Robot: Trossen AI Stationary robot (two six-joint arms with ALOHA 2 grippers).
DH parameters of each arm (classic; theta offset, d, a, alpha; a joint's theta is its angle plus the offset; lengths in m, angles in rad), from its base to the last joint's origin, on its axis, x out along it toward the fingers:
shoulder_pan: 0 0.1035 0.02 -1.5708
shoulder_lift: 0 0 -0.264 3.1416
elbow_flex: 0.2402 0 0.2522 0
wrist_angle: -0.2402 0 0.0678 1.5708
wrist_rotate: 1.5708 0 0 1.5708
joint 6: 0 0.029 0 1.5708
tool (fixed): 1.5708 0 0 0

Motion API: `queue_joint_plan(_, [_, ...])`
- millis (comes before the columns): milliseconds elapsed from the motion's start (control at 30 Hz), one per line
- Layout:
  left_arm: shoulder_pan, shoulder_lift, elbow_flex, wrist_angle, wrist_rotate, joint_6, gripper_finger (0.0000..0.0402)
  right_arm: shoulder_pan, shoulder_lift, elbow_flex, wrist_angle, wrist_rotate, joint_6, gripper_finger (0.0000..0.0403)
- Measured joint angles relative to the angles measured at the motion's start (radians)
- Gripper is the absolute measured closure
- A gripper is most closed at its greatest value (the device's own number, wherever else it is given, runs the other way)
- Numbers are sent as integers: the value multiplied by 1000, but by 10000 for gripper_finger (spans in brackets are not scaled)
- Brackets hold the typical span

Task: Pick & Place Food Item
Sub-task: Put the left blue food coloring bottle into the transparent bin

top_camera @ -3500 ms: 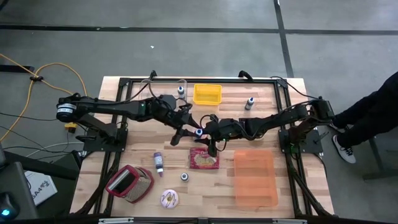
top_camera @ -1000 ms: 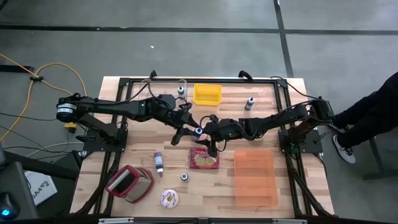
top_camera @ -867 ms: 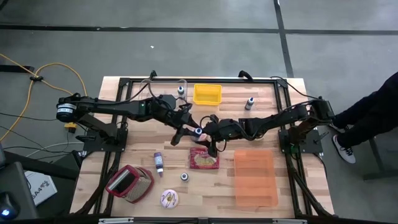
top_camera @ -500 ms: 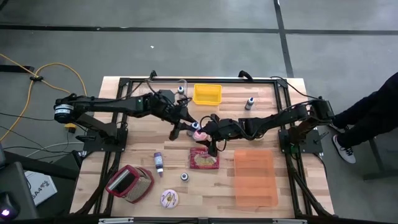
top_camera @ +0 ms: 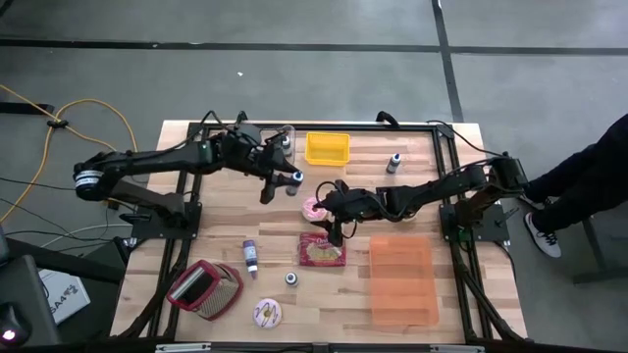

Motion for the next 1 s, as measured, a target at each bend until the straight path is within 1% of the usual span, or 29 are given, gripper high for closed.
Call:
queue_joint_plan(100, [33, -1, -10, 0, -23, 1, 287, 10, 0, 0, -3, 0, 12, 176])
queue_joint_plan(367, [126, -3, -45, 3, -24, 0, 287, 43, 0, 0, -2, 6, 23, 176])
queue_joint_plan(533, [201, -22, -97, 50, -22, 1, 287, 56, 0, 0, -8, 8, 39, 176])
queue_joint_plan(700, [298, -55, -182, 189, -20, -40, 287, 65, 0, 0, -13, 18, 39, 176])
queue_joint_plan(867, [363, -56, -269, 332, -23, -73, 287, 65, 0, 0, -14, 27, 39, 176])
queue_joint_plan(1000, [384, -50, -326, 398, -94, -75, 287, 65, 0, 0, -15, 28, 39, 176])
